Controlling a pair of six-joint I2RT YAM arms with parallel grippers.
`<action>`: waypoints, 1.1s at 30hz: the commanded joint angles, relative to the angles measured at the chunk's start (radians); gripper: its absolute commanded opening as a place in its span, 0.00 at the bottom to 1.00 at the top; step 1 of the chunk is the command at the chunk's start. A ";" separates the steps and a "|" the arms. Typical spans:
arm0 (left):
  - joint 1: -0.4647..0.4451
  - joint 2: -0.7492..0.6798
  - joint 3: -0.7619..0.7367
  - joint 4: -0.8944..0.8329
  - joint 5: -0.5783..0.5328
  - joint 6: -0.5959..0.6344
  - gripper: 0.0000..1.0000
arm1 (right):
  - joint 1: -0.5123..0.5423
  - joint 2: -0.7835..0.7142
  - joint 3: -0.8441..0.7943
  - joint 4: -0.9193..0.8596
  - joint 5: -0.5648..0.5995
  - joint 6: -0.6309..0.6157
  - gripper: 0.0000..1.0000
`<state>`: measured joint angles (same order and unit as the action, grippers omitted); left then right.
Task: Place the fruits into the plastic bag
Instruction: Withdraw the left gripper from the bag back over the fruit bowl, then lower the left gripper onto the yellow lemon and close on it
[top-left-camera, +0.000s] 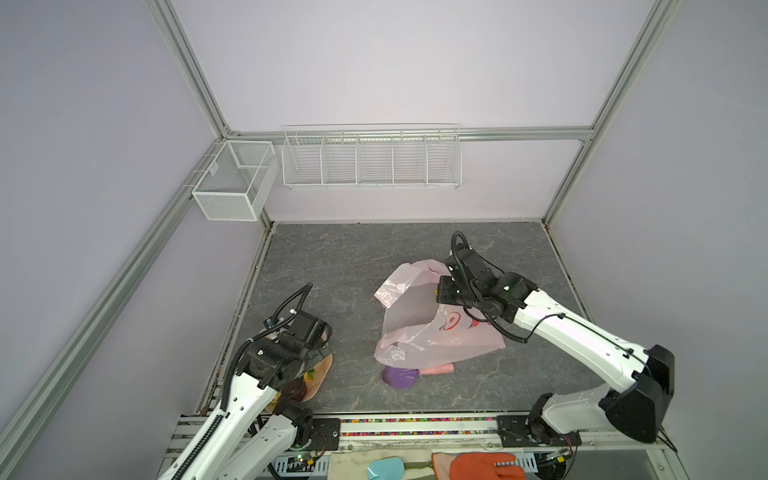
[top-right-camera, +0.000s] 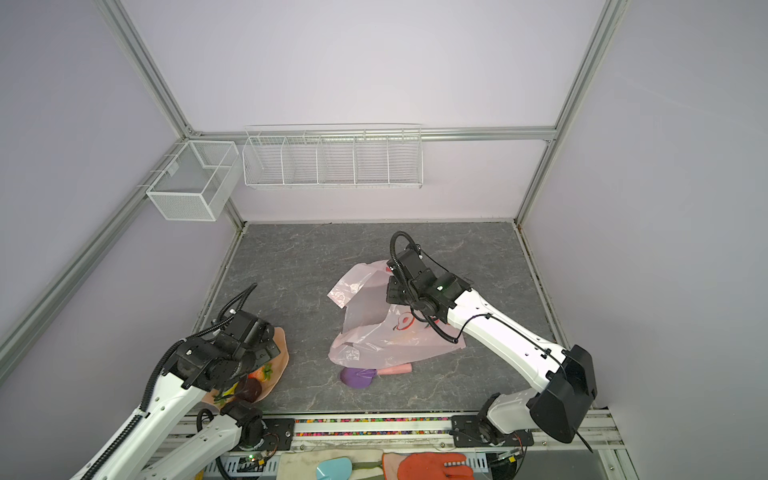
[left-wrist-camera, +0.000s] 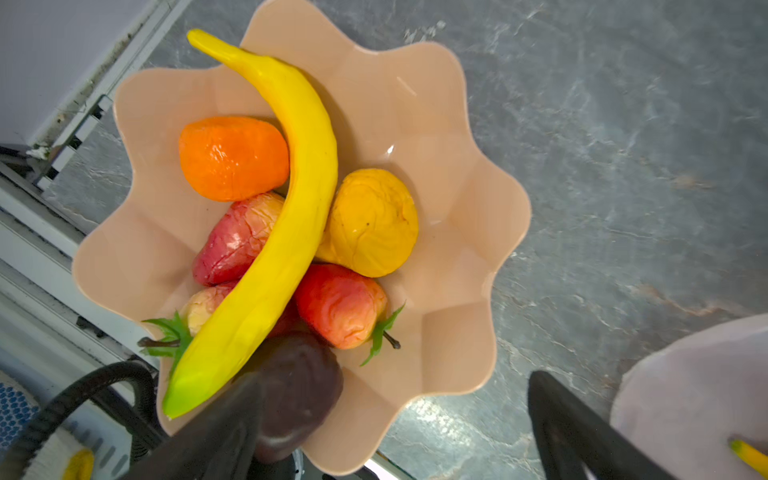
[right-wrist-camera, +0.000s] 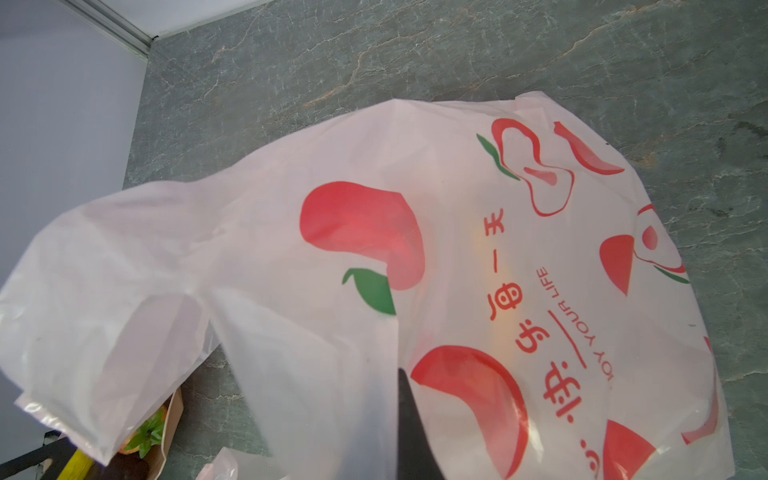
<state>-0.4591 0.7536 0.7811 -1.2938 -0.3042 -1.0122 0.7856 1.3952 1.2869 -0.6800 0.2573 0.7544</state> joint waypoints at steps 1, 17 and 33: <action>0.090 0.040 -0.008 0.093 0.110 0.112 0.94 | -0.007 -0.025 0.009 -0.023 0.010 -0.013 0.06; 0.174 0.171 -0.054 0.217 0.051 0.046 0.92 | -0.009 -0.039 -0.001 -0.017 0.014 -0.025 0.06; 0.235 0.135 -0.161 0.257 0.056 0.006 0.82 | -0.019 -0.042 -0.005 -0.019 -0.001 -0.046 0.06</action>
<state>-0.2302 0.8822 0.6300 -1.0458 -0.2306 -0.9874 0.7734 1.3689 1.2865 -0.6834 0.2638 0.7219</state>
